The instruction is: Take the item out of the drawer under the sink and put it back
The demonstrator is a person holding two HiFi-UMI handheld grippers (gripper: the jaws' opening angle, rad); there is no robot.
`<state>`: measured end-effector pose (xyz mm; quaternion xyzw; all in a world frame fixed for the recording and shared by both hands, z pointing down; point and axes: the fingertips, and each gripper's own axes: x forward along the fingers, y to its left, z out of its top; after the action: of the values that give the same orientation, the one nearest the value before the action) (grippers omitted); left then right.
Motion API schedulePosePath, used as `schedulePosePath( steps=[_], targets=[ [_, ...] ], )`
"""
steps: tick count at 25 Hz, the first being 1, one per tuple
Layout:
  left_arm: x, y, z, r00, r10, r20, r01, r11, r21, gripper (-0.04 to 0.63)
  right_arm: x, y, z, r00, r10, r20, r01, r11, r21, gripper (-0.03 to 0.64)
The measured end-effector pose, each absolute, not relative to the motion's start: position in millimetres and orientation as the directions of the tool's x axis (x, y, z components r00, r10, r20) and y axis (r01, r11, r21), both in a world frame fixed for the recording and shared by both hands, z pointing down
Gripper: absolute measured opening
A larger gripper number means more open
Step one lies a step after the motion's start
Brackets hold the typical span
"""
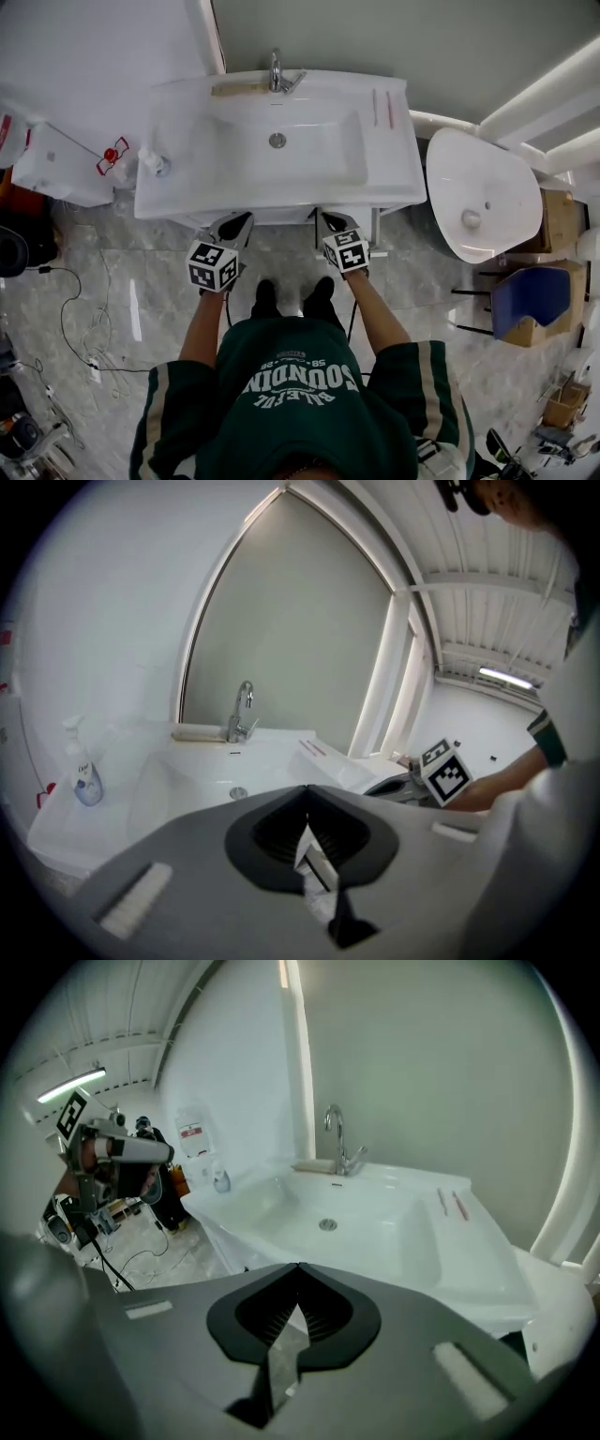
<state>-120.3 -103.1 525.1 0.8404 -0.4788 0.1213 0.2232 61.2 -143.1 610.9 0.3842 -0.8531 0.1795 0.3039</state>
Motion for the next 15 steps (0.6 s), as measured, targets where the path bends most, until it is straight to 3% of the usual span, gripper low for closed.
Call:
schedulePosePath(
  steps=[15],
  targets=[
    [-159,-132,431,0.548,-0.804,0.231,-0.836,-0.521,0.170,0.051,33,-171,423,-0.555,-0.809,0.192,-0.830,0.554,-0.068,0.002]
  ],
)
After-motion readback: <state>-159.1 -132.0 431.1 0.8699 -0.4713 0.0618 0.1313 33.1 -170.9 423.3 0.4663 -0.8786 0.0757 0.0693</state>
